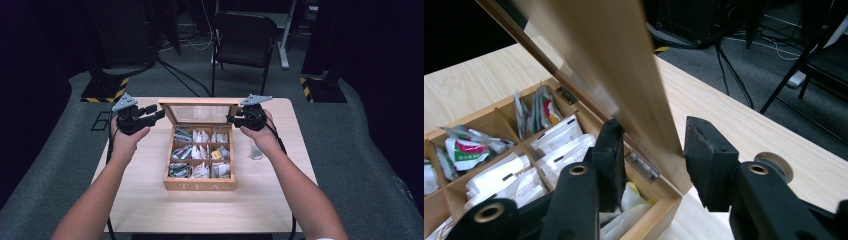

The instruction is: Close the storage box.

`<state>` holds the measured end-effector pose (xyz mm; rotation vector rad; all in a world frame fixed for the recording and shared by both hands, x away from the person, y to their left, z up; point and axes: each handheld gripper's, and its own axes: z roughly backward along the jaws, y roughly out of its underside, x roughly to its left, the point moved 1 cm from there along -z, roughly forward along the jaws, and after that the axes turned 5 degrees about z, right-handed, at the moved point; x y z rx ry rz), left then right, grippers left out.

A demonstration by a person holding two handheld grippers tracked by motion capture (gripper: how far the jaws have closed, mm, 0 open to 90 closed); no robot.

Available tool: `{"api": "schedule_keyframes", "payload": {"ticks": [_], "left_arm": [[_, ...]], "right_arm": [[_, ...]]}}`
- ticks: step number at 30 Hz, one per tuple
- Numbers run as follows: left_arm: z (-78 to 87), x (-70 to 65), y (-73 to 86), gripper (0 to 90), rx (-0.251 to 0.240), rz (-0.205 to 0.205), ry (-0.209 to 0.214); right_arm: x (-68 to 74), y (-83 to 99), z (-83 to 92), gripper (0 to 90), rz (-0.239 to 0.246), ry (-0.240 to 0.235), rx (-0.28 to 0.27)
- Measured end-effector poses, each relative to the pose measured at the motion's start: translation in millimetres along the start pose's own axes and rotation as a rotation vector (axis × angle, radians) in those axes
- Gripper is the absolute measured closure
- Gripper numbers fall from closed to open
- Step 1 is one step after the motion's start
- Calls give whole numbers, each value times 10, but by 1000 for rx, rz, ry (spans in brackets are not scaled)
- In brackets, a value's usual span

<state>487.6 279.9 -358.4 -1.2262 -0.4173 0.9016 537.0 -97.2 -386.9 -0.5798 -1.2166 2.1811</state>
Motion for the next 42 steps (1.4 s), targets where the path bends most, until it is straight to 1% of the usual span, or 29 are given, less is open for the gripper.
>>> {"api": "schedule_keyframes", "payload": {"ticks": [1, 2, 3, 5, 7, 8, 9, 10, 11, 12, 13, 16, 17, 19, 20, 23, 25, 26, 27, 29, 30, 31, 32, 33, 35, 36, 38, 39, 42], "left_arm": [[4, -22, 1, 539, 16, -18, 8], [5, -49, 6, 541, 15, -30, 14], [6, -73, 11, 548, 15, -36, 20], [16, -112, 20, 550, 17, -52, 28], [27, -154, 20, 560, 15, -62, 33], [32, -171, 18, 566, 15, -73, 32], [35, -192, 20, 563, 15, -84, 21], [34, -208, 26, 564, 7, -86, 12], [41, -209, 30, 564, 9, -90, 12], [43, -215, 40, 564, 4, -84, 14], [54, -218, 48, 564, 9, -85, 15], [71, -225, 78, 564, 5, -83, 18], [79, -229, 87, 564, 10, -84, 22], [92, -237, 108, 564, 13, -83, 22], [98, -244, 115, 563, 18, -76, 23], [115, -264, 160, 563, 8, -70, 19], [124, -268, 177, 561, 7, -69, 19], [132, -276, 196, 561, 4, -61, 23], [157, -282, 232, 563, 7, -55, 31], [177, -289, 271, 563, 4, -51, 39], [187, -294, 289, 563, 5, -53, 37], [195, -304, 308, 563, 5, -53, 39], [204, -316, 325, 563, 8, -57, 38], [216, -323, 335, 563, 15, -67, 36], [236, -346, 355, 563, 6, -75, 34], [236, -346, 355, 563, 6, -75, 34], [269, -376, 390, 562, 7, -78, 37], [280, -381, 405, 562, 10, -90, 35], [307, -407, 454, 562, 19, -101, 36]], "right_arm": [[13, 17, 13, 590, -2, 1, -1], [24, 29, 20, 584, -6, -1, -5], [41, 40, 28, 579, -16, -6, -6], [54, 61, 37, 572, -4, -5, -14], [79, 77, 47, 564, -8, -7, -14], [86, 85, 51, 562, 3, -5, -17], [97, 93, 55, 561, 7, -3, -18], [103, 101, 61, 561, 10, 1, -20], [109, 106, 69, 560, -3, 0, -20], [102, 113, 74, 560, 0, -6, -26], [104, 123, 82, 560, -6, -9, -26], [103, 152, 97, 533, 0, -9, -28], [110, 160, 104, 524, -12, -12, -27], [109, 171, 122, 505, -5, -11, -31], [115, 174, 133, 498, -10, -13, -33], [152, 191, 192, 486, -16, -19, -31], [180, 205, 236, 485, -5, -26, -32], [180, 205, 236, 485, -5, -26, -32], [222, 224, 291, 482, -1, -31, -30], [258, 237, 345, 478, 7, -36, -40], [282, 242, 375, 476, 2, -40, -41], [298, 246, 399, 474, 10, -43, -47], [322, 251, 429, 472, 6, -44, -50], [339, 255, 454, 471, 14, -48, -56], [383, 264, 505, 467, 10, -52, -61], [401, 269, 528, 466, 15, -56, -68], [446, 276, 569, 465, 11, -69, -77], [470, 280, 587, 465, 14, -72, -81], [535, 293, 639, 465, 26, -82, -87]]}}
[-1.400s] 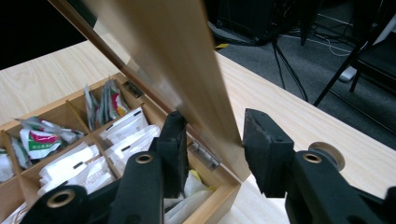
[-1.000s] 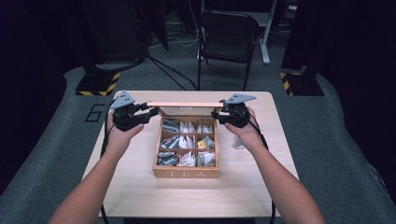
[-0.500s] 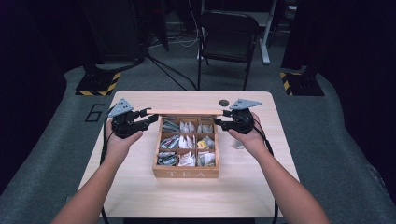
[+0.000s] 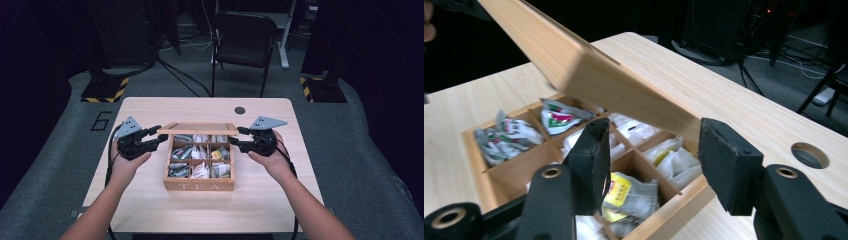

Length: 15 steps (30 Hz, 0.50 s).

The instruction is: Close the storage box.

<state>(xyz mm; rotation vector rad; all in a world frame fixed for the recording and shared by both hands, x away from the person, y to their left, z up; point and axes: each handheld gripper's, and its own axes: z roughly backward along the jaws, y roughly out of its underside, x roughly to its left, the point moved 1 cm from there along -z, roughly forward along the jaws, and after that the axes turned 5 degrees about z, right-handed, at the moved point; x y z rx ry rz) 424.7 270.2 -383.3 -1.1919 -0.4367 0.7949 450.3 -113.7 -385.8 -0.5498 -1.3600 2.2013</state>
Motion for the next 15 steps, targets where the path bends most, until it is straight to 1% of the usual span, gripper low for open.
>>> {"api": "schedule_keyframes", "payload": {"ticks": [2, 3, 6, 8, 10, 12, 13, 15], "left_arm": [[6, -12, 16, 562, 4, -5, -1], [21, -30, 53, 562, 3, -10, -1], [44, -46, 113, 561, 4, -5, 7], [63, -63, 149, 562, 2, -6, 11], [83, -78, 186, 562, -15, 3, 16], [101, -95, 228, 565, -14, 9, 19], [109, -101, 250, 565, -12, 7, 21], [122, -122, 297, 565, -6, 0, 19]], "right_arm": [[24, 2, 17, 465, -1, -1, -1], [61, 4, 43, 465, 4, -5, -9], [101, 6, 76, 465, 14, -1, -12], [118, 16, 96, 464, 0, -2, -18], [130, 35, 106, 463, 9, -1, -6], [158, 69, 118, 464, -2, -4, -11], [173, 90, 124, 464, -11, -8, -11], [202, 136, 135, 464, -15, -16, -13]]}}
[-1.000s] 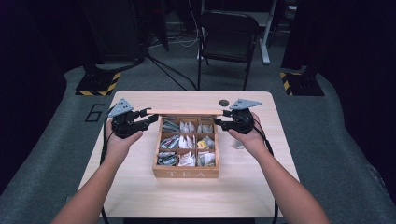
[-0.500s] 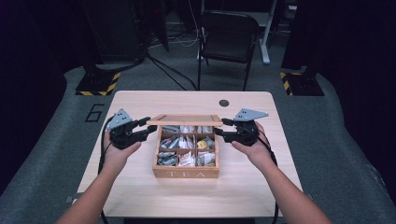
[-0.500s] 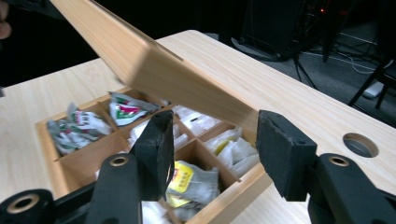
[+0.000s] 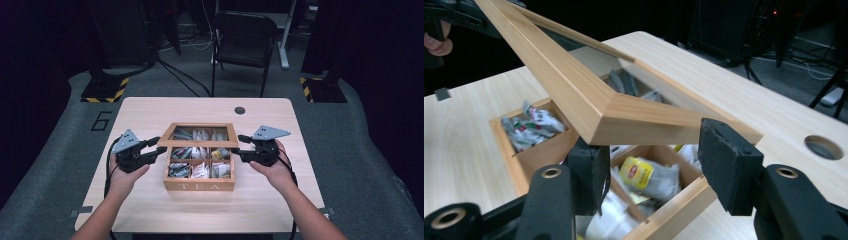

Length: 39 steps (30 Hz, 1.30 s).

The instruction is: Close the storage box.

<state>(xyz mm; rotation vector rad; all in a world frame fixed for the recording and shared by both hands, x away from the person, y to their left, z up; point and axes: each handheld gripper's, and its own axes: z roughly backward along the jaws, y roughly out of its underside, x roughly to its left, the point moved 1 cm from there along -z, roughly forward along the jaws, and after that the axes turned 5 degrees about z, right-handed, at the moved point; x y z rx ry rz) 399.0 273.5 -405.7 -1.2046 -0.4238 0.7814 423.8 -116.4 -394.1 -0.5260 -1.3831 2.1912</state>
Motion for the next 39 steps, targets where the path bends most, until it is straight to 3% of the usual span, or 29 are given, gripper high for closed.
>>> {"api": "schedule_keyframes", "payload": {"ticks": [10, 27, 39], "left_arm": [[23, -75, 175, 567, 22, -25, -16], [24, -126, 402, 567, 32, -9, -20], [91, -188, 512, 558, 15, -4, 2]], "right_arm": [[148, 150, 61, 463, 39, -15, 16], [295, 372, 97, 465, -31, -21, -3], [346, 440, 75, 503, -21, -24, 18]]}}
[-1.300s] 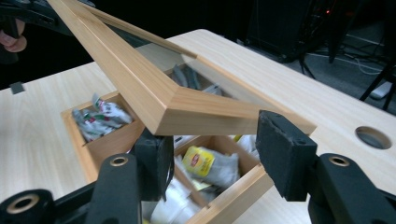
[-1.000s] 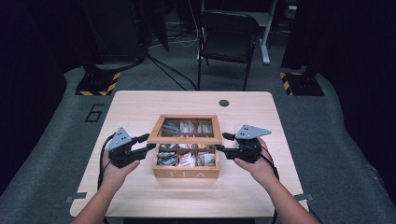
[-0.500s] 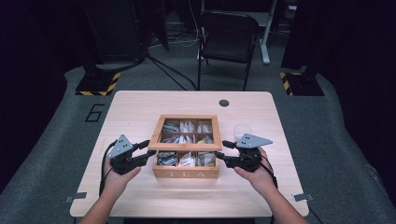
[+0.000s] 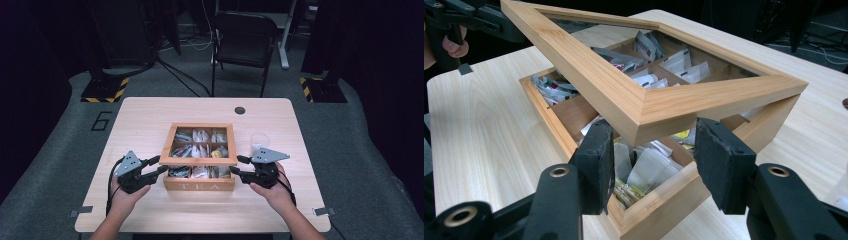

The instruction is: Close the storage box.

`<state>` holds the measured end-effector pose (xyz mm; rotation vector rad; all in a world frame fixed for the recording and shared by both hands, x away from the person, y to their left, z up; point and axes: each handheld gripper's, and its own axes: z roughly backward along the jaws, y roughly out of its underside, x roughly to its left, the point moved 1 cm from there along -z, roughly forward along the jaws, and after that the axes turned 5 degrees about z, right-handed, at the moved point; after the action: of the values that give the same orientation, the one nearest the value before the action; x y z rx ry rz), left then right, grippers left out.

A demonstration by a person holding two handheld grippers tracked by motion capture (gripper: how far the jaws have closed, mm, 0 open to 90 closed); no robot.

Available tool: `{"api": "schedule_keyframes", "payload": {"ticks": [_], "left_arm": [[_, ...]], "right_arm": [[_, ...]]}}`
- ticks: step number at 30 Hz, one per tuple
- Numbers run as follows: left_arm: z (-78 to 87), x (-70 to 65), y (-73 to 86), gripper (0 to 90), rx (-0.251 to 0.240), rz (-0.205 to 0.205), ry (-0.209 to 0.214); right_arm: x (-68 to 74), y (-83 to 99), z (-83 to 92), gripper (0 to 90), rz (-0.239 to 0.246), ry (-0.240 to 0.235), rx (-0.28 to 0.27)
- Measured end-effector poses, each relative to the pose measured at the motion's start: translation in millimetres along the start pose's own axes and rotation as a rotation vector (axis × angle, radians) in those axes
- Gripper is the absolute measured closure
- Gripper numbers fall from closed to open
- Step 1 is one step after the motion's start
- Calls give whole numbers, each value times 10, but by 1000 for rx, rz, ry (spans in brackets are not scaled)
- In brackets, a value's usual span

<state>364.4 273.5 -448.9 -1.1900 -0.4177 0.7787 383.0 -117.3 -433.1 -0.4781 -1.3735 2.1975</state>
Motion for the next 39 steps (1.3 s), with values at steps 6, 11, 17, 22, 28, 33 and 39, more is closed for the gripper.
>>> {"api": "schedule_keyframes", "payload": {"ticks": [6, 11, 17, 22, 28, 33, 39], "left_arm": [[2, -24, 52, 558, 2, -8, -6], [-5, -28, 122, 558, 24, -7, 1], [-10, -35, 186, 557, 34, -4, 7], [0, -34, 219, 556, 57, -30, 8], [12, -53, 248, 556, 69, -27, 13], [31, -75, 259, 550, 65, -30, 11], [71, -112, 204, 563, 6, -10, 36]], "right_arm": [[15, 50, -12, 503, -9, -2, 9], [35, 124, -37, 500, -26, -7, 20], [59, 180, -59, 499, -29, -6, 37], [79, 218, -55, 499, -25, -13, 52], [87, 243, -70, 494, -26, -16, 60], [102, 255, -74, 494, -31, -13, 72], [114, 258, -48, 488, -50, -28, 51]]}}
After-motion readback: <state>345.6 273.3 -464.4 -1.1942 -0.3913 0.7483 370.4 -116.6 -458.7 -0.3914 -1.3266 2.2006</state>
